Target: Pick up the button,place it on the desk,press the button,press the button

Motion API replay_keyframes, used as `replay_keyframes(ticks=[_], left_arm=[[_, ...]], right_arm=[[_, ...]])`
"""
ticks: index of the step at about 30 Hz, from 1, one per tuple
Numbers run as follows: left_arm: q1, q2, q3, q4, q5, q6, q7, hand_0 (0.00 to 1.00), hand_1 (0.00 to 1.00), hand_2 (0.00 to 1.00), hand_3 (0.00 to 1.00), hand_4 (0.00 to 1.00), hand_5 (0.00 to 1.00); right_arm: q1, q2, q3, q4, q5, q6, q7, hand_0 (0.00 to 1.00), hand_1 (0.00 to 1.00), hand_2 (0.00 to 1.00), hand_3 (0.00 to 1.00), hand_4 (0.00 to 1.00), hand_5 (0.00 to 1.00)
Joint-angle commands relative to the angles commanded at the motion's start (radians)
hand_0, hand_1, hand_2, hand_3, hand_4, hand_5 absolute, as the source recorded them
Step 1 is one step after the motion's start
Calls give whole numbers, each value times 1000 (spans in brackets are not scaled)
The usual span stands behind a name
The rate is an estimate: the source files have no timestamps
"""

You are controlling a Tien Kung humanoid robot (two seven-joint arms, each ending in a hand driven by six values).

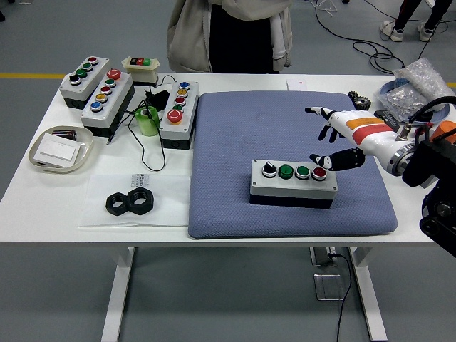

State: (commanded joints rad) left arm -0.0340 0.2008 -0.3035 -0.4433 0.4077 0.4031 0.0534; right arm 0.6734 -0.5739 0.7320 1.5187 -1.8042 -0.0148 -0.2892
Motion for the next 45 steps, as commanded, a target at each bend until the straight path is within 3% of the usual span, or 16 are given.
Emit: replay_keyframes(ticks=[5,6,11,12,13,17,18,20,25,32,45], left_arm=[[2,-19,82,45,-205,-3,4,851,843,863,730,643,998],[1,-21,93,50,-244,-2,10,840,867,899,772,636,998],[-8,-33,144,79,-388,-7,45,840,867,899,772,636,998],[-8,-33,146,81,-396,-8,46,812,857,911,797,632,998],[-11,-35,156,84,-414,-15,54,812,857,911,797,632,998],[-19,-39,177,94,-447,-30,58,812,857,911,797,632,998],[-21,-40,184,96,-452,-32,60,798,852,918,816,630,998],[-25,-42,200,101,-463,-34,66,798,852,918,816,630,998],[-39,-51,277,124,-541,-49,101,793,855,929,851,630,998],[-43,-52,303,127,-567,-53,94,791,854,928,848,627,998],[-44,-52,296,129,-553,-53,88,794,848,926,849,617,998]], right_arm=[[-42,-28,24,24,45,37,-53,376,274,367,884,735,294],[-50,-33,26,29,56,47,-60,227,114,278,820,570,150],[-74,-49,20,39,84,67,-79,227,114,278,820,570,150],[-75,-49,19,40,85,68,-79,182,79,233,802,537,2],[-84,-55,21,48,94,70,-81,182,79,233,802,537,2],[-91,-60,19,70,114,79,-76,182,79,233,802,537,2],[-92,-60,18,75,115,79,-76,191,72,224,795,600,2],[-94,-60,16,86,117,79,-75,191,72,224,795,600,2],[-99,-61,7,124,126,84,-73,180,62,214,794,609,2],[-97,-62,-10,139,129,99,-73,175,57,211,793,607,2],[-102,-57,-16,102,130,126,-80,179,58,213,788,597,2]])
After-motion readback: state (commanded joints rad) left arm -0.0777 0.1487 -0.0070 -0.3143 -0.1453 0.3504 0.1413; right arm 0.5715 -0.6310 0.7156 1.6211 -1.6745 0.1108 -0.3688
